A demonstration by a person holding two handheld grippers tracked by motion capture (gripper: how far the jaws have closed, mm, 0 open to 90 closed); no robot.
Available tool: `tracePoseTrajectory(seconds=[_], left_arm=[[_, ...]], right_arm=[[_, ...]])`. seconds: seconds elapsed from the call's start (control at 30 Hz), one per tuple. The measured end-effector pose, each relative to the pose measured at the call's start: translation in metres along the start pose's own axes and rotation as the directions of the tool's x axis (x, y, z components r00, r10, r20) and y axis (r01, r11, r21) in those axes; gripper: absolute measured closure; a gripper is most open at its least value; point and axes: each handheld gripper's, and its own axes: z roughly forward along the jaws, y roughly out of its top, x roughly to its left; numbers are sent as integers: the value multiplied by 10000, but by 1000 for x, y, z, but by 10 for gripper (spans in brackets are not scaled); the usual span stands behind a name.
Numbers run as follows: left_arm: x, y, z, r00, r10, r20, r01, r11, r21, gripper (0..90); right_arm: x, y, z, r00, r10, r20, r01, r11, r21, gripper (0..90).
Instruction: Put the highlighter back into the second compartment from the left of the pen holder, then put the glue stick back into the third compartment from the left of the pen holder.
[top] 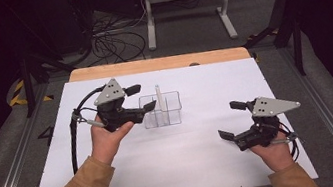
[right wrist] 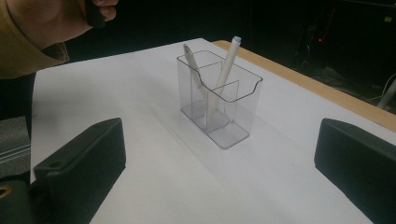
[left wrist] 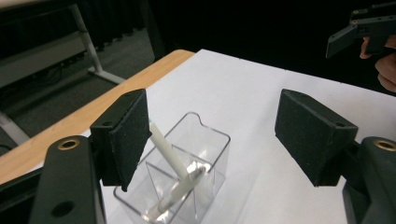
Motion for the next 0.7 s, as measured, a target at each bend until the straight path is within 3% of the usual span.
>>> tracePoseTrajectory(seconds=[0.13, 0.43, 0.53, 0.7], left_arm=[[-1, -9, -10, 9997, 104, -209, -102, 9999, 113, 245], [-5, -32, -29, 9995, -194, -266, 199, 9997, 166, 231], [-8, -37, -33, 9994, -84, -346, 93, 9996, 259, 222], [-11, -47, -41, 9990, -226, -388, 239, 9991, 339, 199]], right_arm=[[0, -1, -1, 10000, 27, 62, -28, 9999, 104, 22], [-1, -1, 0, 9999, 71, 109, -73, 9998, 200, 23], [-1, -1, -1, 9999, 63, 158, -67, 9997, 242, 23], [-2, -2, -2, 9997, 71, 220, -79, 9994, 329, 25]])
